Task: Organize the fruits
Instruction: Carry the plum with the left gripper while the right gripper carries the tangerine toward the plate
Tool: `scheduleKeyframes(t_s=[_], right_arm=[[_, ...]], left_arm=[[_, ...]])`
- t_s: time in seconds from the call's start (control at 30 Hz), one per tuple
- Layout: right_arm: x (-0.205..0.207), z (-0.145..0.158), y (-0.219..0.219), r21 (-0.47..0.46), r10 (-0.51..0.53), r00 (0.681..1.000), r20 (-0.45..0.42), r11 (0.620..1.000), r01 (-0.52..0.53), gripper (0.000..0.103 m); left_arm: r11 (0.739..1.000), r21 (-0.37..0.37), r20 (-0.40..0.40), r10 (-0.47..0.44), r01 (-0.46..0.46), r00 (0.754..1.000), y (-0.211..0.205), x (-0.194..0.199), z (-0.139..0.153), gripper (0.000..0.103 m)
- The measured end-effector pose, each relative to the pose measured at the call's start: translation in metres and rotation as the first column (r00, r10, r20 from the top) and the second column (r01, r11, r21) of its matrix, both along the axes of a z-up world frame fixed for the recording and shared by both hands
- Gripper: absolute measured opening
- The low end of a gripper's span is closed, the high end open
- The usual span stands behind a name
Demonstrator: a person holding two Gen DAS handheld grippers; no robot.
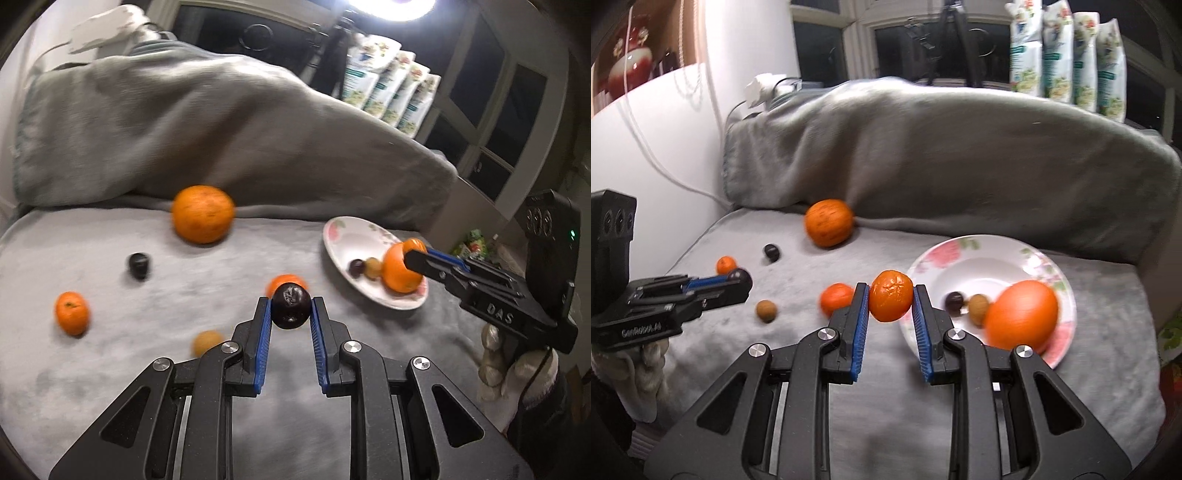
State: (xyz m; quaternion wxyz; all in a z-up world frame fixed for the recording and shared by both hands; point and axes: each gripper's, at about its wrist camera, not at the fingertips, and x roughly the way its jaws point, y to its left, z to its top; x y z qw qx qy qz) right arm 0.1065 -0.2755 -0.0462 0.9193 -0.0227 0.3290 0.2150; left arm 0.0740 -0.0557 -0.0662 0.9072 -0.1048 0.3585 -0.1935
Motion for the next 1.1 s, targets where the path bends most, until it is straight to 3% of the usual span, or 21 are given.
scheduleKeyframes(t_s=[0.57, 1.1], right_arm=[[0.042, -0.001, -0.062, 0.016, -0.099, 0.995, -0.011, 0.995, 0.099, 0.025], [0.086, -0.017, -0.076, 0.037, -0.116, 0.991, -0.073, 0.992, 0.119, 0.025]], left_arm=[[0.986, 0.005, -0.018, -0.166, 0.166, 0.986, -0.091, 0.029, -0.004, 0.019], [0.977, 0.022, -0.048, -0.212, 0.213, 0.976, -0.115, 0.046, -0.014, 0.019]])
